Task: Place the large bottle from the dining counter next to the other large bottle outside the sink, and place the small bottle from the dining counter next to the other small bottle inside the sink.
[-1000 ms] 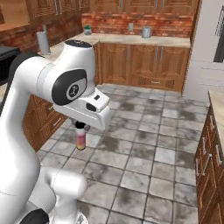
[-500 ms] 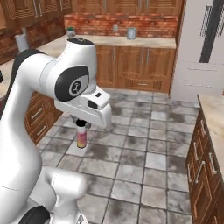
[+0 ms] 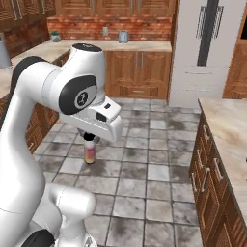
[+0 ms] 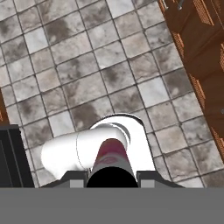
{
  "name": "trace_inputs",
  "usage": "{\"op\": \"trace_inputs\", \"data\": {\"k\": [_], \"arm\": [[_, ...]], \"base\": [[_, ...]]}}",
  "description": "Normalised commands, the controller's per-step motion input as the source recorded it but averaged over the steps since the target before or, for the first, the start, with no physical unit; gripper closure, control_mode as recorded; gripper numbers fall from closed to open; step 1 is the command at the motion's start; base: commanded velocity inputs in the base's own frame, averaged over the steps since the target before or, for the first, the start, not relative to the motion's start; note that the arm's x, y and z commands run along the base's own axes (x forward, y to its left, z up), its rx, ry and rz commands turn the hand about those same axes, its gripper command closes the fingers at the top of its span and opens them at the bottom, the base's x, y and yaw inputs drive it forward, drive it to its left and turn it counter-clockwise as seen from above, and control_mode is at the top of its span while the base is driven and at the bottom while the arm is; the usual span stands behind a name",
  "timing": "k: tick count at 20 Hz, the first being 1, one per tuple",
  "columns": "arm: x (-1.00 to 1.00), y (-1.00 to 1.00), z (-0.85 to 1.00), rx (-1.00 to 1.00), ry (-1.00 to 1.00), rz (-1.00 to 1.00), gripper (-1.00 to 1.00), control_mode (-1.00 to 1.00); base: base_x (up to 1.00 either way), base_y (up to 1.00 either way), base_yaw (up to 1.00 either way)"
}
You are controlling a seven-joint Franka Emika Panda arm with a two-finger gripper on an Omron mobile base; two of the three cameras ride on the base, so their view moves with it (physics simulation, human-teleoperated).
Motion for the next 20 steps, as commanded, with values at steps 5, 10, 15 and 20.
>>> {"op": "trace_inputs", "data": {"k": [5,10,15,20], "arm": [[0.00,0.00,0.00,0.00,0.00,0.00,1.00,1.00],[0.00,0.00,0.00,0.00,0.00,0.00,1.00,1.00],[0.00,0.00,0.00,0.00,0.00,0.00,1.00,1.00],[0.00,0.00,0.00,0.00,0.00,0.00,1.00,1.00]], "base": [[0.00,0.00,-0.25],[0.00,0.00,-0.25],[0.00,0.00,-0.25],[0.00,0.00,-0.25]]}}
